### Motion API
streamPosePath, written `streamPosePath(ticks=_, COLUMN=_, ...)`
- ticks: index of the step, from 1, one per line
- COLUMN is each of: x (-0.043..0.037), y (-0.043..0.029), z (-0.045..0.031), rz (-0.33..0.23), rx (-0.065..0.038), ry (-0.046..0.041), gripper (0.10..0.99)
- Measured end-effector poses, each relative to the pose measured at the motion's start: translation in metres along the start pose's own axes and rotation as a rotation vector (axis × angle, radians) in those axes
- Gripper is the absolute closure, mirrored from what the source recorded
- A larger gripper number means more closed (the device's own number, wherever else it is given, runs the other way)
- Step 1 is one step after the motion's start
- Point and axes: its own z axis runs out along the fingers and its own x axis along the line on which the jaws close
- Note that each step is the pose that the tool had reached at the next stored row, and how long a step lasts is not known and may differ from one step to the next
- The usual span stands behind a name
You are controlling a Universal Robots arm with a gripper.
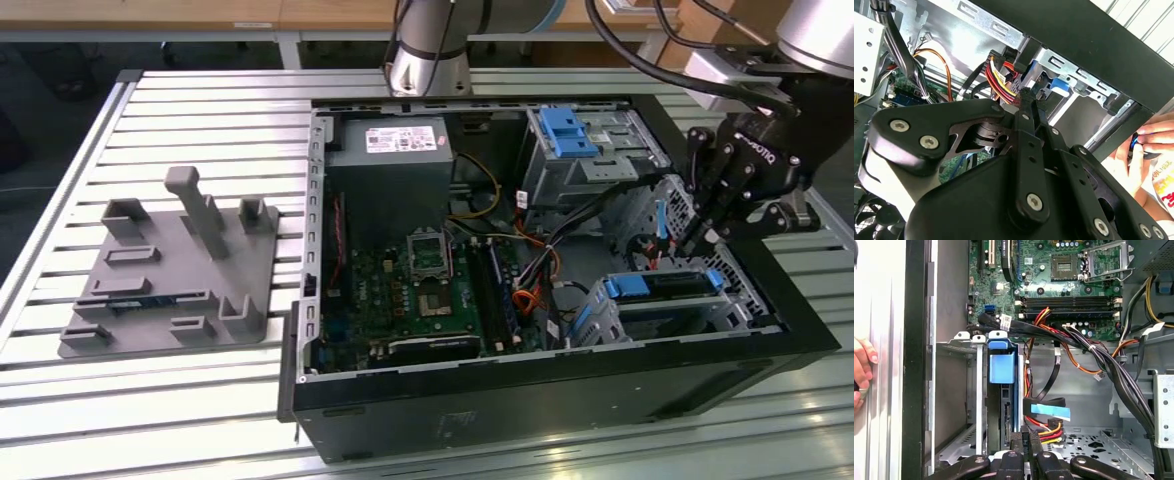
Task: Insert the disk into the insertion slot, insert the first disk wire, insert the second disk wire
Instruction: 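Insert the first disk wire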
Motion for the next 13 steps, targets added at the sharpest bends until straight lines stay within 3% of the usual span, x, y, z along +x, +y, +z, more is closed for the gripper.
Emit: streamPosePath(ticks=13, x=0.0105, y=0.0011, z=0.0052, rz=-0.008, rx=0.001, ry=0.0002, gripper=0.918)
